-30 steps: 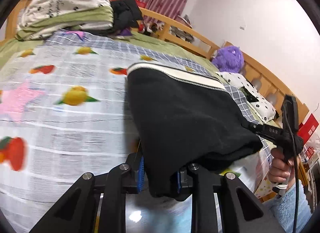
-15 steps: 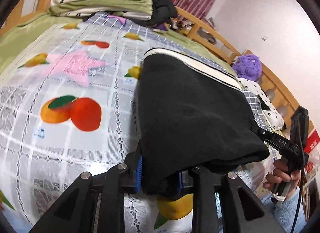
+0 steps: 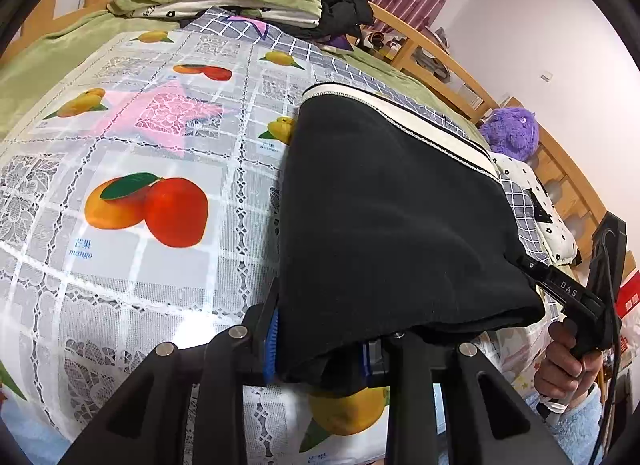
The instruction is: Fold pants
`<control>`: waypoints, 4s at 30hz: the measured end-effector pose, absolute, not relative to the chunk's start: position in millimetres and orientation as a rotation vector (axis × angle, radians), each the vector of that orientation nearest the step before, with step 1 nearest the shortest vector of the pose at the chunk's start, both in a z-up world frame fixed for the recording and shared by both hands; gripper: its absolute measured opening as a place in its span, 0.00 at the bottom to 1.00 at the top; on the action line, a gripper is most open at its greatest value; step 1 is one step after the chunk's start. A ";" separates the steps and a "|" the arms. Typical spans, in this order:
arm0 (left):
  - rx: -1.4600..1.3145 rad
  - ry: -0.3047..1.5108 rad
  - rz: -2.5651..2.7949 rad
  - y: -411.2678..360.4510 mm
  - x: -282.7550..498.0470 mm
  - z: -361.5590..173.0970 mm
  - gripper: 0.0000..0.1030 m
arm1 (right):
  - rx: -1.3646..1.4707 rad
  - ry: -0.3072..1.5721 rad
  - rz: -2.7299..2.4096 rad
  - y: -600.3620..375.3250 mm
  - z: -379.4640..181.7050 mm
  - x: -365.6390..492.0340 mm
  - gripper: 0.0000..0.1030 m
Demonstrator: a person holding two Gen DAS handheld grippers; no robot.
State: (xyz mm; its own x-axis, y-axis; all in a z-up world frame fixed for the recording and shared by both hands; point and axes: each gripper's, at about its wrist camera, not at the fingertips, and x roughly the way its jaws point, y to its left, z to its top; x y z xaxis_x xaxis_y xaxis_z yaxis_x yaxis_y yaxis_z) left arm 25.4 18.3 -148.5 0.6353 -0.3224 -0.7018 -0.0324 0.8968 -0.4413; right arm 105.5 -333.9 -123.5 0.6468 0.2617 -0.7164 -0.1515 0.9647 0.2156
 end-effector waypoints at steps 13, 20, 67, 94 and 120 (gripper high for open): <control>-0.460 0.931 -0.205 24.4 20.5 -152.7 0.28 | 0.147 0.845 0.248 -333.9 -121.2 99.3 0.33; -0.432 0.893 -0.257 42.6 -2.7 -131.7 0.36 | 0.189 0.808 0.236 -349.7 -96.8 112.1 0.33; -0.213 0.852 -0.307 7.4 66.8 -98.0 0.50 | 0.241 0.911 0.220 -386.8 -100.5 153.7 0.46; -0.401 0.939 -0.220 77.0 212.1 -135.2 0.25 | 0.092 0.934 0.300 -295.5 -118.1 287.3 0.39; -0.189 0.931 -0.315 72.2 59.0 -142.0 0.42 | -0.029 0.859 0.192 -299.1 -106.5 293.5 0.27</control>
